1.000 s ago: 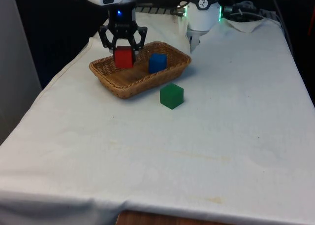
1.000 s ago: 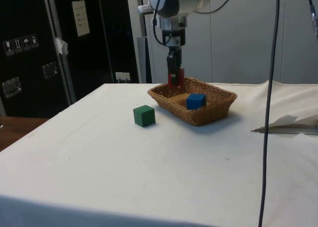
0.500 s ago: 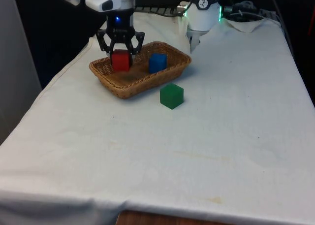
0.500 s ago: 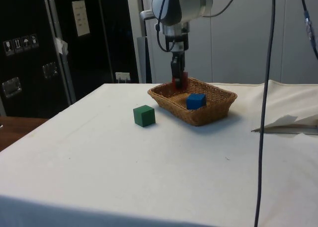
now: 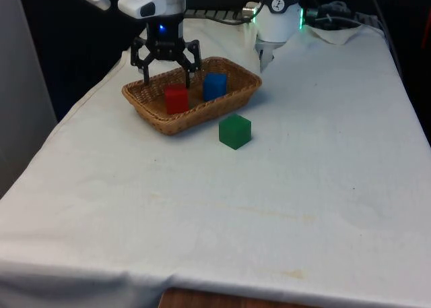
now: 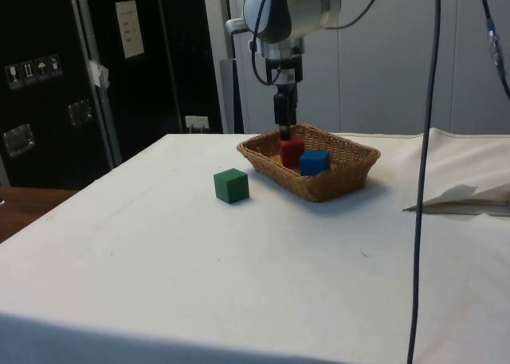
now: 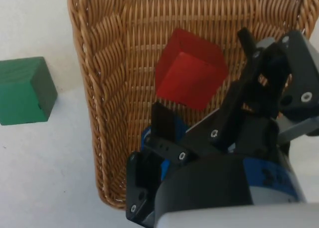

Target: Pick up exactly two blocks and place them into the basket.

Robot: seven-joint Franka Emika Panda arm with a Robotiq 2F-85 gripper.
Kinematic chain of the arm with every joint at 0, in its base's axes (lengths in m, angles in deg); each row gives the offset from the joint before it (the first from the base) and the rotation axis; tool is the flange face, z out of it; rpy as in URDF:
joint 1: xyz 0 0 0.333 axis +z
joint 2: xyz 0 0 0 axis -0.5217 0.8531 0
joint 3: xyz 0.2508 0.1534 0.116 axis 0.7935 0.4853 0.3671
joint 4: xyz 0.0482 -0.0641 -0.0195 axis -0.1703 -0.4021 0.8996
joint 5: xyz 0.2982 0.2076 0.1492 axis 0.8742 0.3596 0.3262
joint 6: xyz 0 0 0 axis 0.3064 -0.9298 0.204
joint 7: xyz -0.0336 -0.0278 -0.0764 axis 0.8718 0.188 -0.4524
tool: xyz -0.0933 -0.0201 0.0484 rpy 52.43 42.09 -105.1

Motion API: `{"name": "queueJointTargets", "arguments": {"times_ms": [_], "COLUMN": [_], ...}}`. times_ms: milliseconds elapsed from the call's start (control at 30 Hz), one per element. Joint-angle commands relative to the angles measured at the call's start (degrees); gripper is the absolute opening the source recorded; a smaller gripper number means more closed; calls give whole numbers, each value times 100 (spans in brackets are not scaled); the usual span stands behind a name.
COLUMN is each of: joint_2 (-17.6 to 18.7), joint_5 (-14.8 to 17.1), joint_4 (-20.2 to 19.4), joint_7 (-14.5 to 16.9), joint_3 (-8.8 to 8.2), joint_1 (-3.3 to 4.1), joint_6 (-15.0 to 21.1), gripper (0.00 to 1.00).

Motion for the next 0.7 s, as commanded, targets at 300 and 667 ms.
{"name": "queueJointTargets", "arguments": {"times_ms": [300,667], "joint_2": [-201,-653], "joint_5": [52,-309], "joint_4": [-29,-246], "joint_7": [-115,-751], "joint_3": [92,264], "joint_1": [69,309], "joint_6": [-17,40], "gripper": [100,100]}}
